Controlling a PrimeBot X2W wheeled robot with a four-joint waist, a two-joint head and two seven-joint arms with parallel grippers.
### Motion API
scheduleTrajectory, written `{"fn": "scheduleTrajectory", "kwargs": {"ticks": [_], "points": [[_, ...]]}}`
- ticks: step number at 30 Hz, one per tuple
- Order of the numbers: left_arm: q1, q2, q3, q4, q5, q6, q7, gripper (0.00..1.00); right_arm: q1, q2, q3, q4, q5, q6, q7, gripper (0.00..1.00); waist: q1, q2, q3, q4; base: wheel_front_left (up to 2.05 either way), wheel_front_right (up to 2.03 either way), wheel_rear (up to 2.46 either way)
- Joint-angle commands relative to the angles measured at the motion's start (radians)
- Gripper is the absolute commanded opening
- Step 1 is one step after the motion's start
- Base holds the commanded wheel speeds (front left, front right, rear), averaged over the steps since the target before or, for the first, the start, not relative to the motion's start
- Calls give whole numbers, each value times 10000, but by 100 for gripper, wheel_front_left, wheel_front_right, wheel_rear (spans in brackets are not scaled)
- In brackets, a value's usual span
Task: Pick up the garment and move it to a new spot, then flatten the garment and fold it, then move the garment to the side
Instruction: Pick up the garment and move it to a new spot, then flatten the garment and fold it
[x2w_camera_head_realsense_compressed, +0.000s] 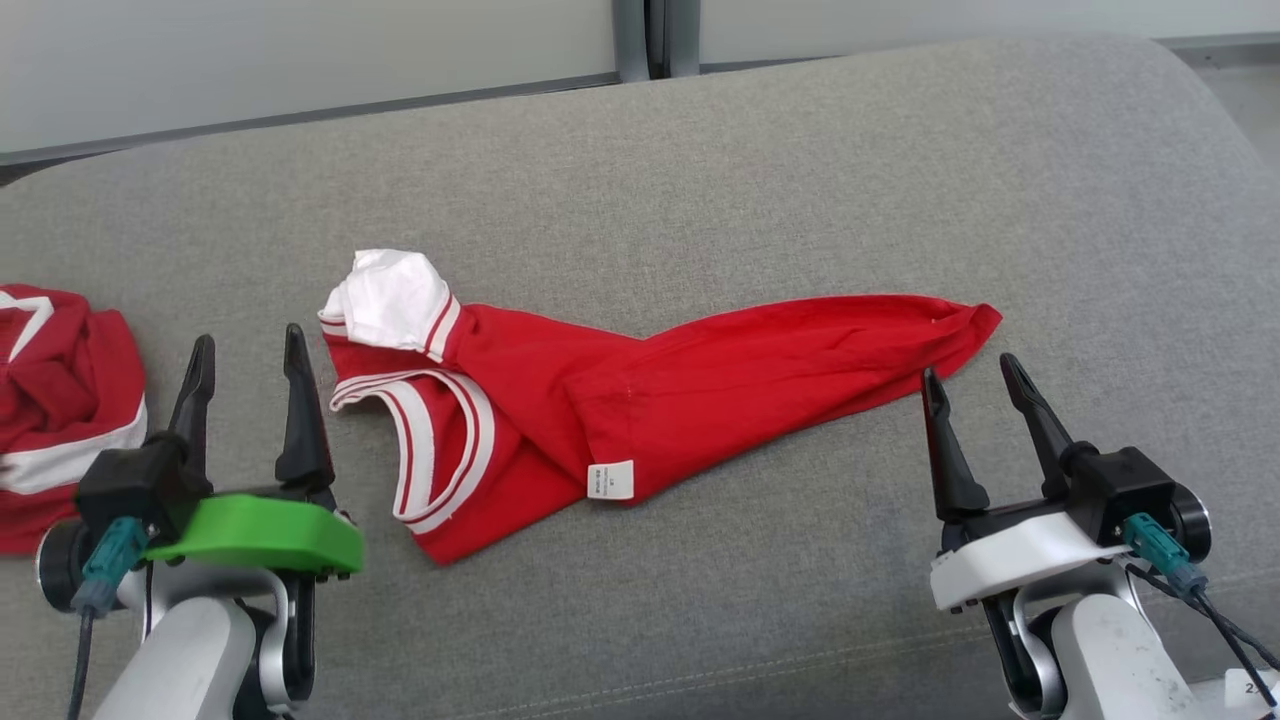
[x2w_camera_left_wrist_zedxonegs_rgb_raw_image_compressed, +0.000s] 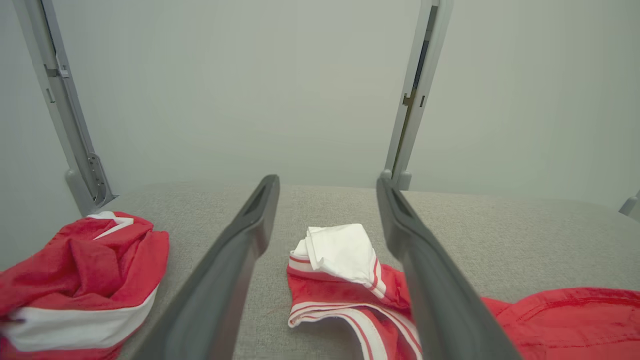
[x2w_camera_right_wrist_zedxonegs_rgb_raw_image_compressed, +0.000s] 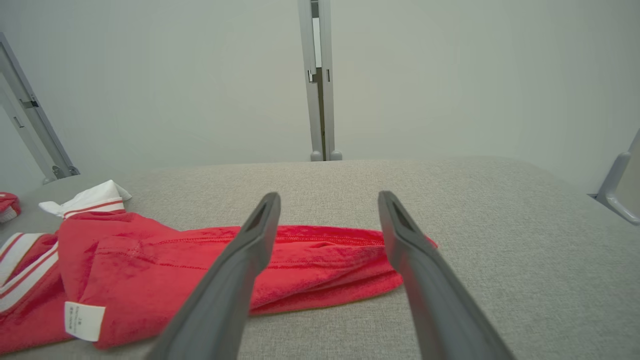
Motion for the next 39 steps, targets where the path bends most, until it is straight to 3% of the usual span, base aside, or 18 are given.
{"fn": "scheduleTrajectory", "kwargs": {"ticks": [1,18,39], "points": [[546,-103,309,-161,337,-156,-5,100,179,-36,-8,86,-80,-3,-24,100,0,0,-389,271,0,0,0],[2833,-848,1449,-445,1823,-931,-7,100,1266,-34,-135,-32,-123,-3,-24,100,0,0,-1353,461,0,0,0],[3189,-1643,2045,113,2745,-1854,-7,100,1961,-36,2,-731,63,-3,378,100,0,0,-1662,449,0,0,0]]}}
